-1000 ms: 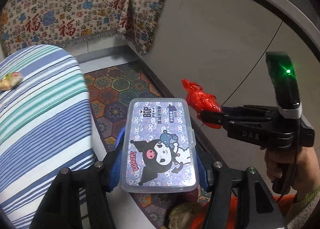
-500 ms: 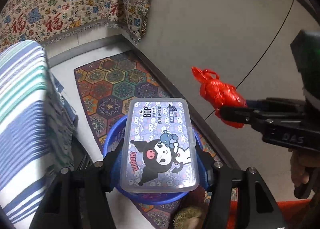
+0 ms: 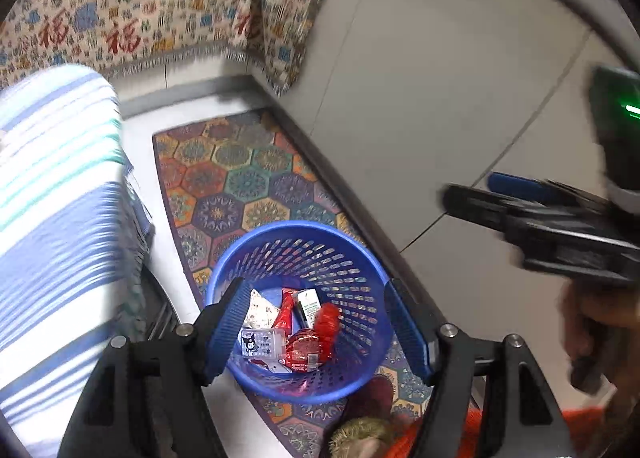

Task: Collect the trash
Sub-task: 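Carry the box and bag over the blue wastebasket and open both tools to drop them, then move both tools back over the table toward the orange can and snack wrapper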

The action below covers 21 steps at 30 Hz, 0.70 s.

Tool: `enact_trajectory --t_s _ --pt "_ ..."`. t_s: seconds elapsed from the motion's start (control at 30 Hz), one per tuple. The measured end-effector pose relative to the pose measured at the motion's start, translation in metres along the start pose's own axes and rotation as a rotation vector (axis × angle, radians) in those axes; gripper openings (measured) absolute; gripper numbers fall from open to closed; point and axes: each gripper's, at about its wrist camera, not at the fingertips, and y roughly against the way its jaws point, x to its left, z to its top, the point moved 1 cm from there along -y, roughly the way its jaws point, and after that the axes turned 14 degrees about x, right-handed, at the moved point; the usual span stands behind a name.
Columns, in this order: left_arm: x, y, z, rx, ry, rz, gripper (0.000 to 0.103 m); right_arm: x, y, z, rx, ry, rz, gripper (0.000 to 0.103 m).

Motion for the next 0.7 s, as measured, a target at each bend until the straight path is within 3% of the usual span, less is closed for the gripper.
enact_trajectory --t_s 0.13,0.27,0.43,0.57,0.7 --pt "0.01 0.049 -0.03 -0.034 0.0 0.009 0.071 0.034 0.013 0.006 -0.046 0.066 -0.053 0.094" --pt "0.042 0.089 -0.063 -0.061 0.024 0.079 0.071 0.092 0.027 0.011 -0.094 0.16 0.001 0.094" --pt "0.113 0.126 -0.104 -0.067 0.127 0.214 0.071 0.198 0.036 0.004 -0.124 0.348 0.123 0.094" --pt "0.172 0.153 -0.128 -0.084 0.245 0.281 0.071 0.272 0.024 -0.008 -0.1 0.497 0.161 0.094" --pt "0.222 0.174 -0.144 -0.102 0.333 0.334 0.071 0.32 0.006 -0.019 -0.058 0.576 0.193 0.094"
